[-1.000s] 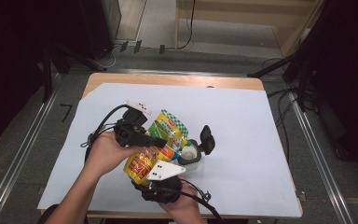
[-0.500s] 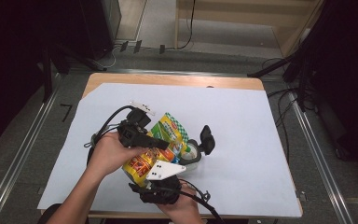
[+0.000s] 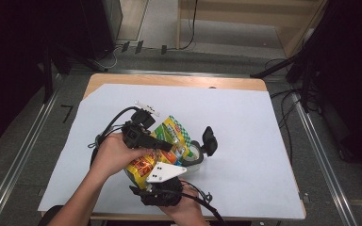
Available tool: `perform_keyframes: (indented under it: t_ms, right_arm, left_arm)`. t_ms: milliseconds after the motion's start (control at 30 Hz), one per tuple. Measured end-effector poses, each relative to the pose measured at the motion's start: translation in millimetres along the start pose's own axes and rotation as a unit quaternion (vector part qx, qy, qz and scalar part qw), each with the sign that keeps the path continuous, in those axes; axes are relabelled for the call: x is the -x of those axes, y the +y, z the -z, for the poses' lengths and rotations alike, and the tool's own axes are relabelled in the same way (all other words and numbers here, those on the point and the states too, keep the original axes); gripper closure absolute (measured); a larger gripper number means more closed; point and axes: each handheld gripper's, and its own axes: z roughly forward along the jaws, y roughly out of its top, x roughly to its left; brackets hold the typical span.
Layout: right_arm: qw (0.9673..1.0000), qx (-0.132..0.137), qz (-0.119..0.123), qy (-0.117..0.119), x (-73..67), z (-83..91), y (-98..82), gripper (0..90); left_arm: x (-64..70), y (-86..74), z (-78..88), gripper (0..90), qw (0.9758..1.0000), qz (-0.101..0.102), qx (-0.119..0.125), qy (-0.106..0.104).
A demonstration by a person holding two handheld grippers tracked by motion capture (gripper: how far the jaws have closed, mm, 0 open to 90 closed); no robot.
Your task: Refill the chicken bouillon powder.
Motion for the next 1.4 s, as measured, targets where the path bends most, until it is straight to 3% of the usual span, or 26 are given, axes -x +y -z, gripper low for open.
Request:
perform_keyframes:
  t_ms: [167, 300, 467, 633, 933, 1100, 1167, 1400]
  right_arm:
    - [0.9997, -0.001, -0.021, 0.012, 3.7, 0.4, 2.6, 51.3]
    - [0.9998, -0.002, -0.014, 0.013, 4.6, 1.1, 4.9, 50.4]
    - [0.9999, 0.004, -0.008, 0.014, 5.9, 1.8, 7.8, 51.7]
    - [0.9995, 0.014, -0.025, 0.016, 11.4, 2.0, 9.1, 53.2]
    - [0.9983, 0.027, -0.045, 0.024, 14.3, 3.6, 8.8, 53.6]
    - [0.9979, 0.028, -0.051, 0.027, 14.3, 3.4, 8.6, 53.7]
    - [0.9977, 0.022, -0.057, 0.029, 15.2, 1.4, 8.4, 53.4]
    - [0.9989, 0.009, -0.039, 0.023, 17.0, 1.5, 8.4, 52.7]
  left_arm:
    - [-4.5, 7.1, -3.2, 78.0, 0.9997, 0.013, -0.019, -0.007]
    - [-5.3, 11.7, -4.1, 79.1, 0.9992, 0.027, -0.029, -0.011]
    - [-5.9, 18.7, -4.0, 80.0, 0.999, 0.03, -0.032, -0.011]
    - [-3.1, 21.5, -4.2, 77.2, 0.9993, 0.023, -0.028, 0.002]
    - [-5.1, 16.2, 2.0, 70.1, 0.9995, 0.027, -0.016, -0.01]
    - [-2.6, 15.3, 1.6, 70.8, 0.9996, 0.022, -0.019, 0.003]
    - [-2.5, 16.7, -1.5, 75.4, 0.9994, 0.021, -0.022, 0.014]
    - [-1.0, 20.0, -5.7, 79.0, 0.9993, 0.018, -0.025, 0.022]
